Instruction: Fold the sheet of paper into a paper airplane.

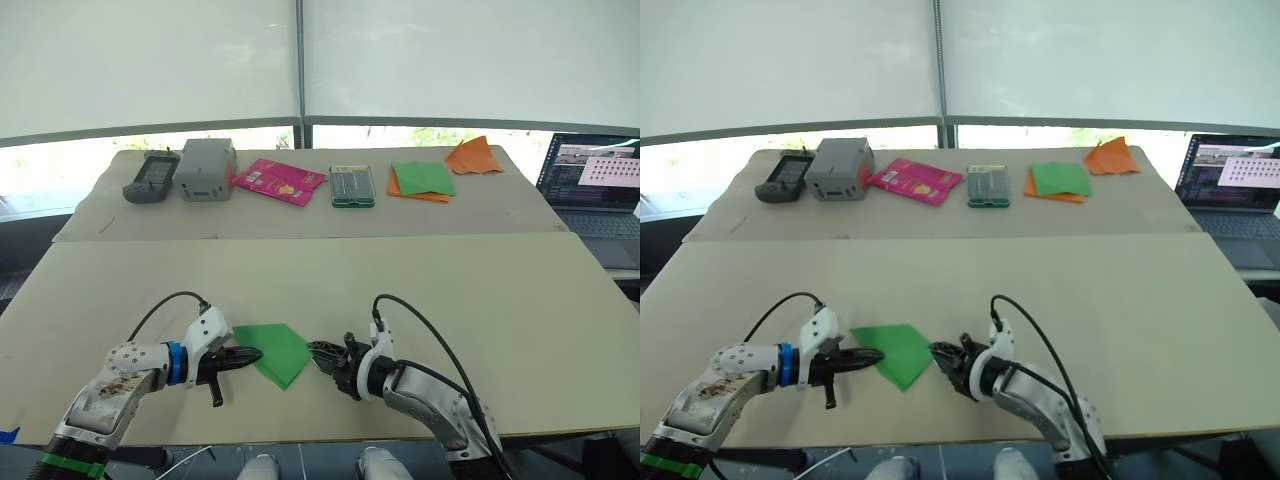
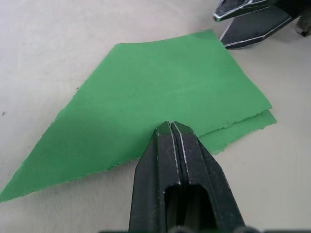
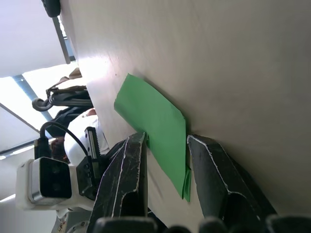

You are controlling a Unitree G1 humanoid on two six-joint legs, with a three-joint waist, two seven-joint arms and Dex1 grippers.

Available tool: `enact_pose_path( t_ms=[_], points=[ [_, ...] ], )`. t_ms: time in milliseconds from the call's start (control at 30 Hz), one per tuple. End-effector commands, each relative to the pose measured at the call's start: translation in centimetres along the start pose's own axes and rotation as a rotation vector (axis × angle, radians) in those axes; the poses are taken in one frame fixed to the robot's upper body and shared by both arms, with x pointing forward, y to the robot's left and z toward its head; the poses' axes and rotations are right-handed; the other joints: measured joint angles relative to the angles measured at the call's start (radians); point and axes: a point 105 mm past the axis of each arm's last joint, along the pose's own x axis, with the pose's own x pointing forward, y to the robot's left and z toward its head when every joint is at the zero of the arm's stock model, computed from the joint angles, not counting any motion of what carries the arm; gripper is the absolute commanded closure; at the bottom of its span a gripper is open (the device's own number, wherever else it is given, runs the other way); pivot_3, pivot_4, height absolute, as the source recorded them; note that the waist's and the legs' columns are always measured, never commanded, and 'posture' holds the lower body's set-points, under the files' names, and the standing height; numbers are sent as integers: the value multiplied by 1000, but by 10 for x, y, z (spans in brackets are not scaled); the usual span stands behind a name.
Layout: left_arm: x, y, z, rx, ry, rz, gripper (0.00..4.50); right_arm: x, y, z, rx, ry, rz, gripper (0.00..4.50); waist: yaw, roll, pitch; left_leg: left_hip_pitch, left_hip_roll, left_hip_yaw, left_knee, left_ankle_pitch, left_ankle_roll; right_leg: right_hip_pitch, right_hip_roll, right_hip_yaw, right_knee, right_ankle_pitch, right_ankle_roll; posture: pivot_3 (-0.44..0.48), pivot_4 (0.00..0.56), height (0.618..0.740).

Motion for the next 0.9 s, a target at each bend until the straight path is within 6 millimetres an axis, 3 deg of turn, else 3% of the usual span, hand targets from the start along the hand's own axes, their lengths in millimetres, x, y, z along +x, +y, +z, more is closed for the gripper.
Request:
enact_pose_path(
  t_ms=[33,333,500,733,900],
  points=[
    [2,-3,-23,-60,85,3,4500,6,7,3,-5,-13,29,2946,0,0,0,0,0,0,0,0,0,0,0,0,0,0,0,0,150,740],
    [1,-2,-23,-59,87,7,4500,9,4,-3,-52,1,23,2946,-1,0,-1,0,2,0,0,0,0,0,0,-2,0,1,-1,0,150,740],
    [2,0,-23,-58,87,6,4500,9,-2,-2,-103,4,8,4447,0,-1,-2,1,6,2,0,0,0,1,1,-5,0,1,-2,0,150,740],
    [2,2,-21,-54,82,10,4500,10,-3,-4,-221,26,36,4481,1,0,-3,2,14,4,0,-4,-7,1,-1,-19,-2,4,-7,0,150,740],
    [3,3,-17,-57,65,12,4500,10,-7,6,-544,-15,29,4481,4,0,-3,2,13,4,0,-4,-7,1,0,-22,-1,4,-7,0,150,740]
  ],
)
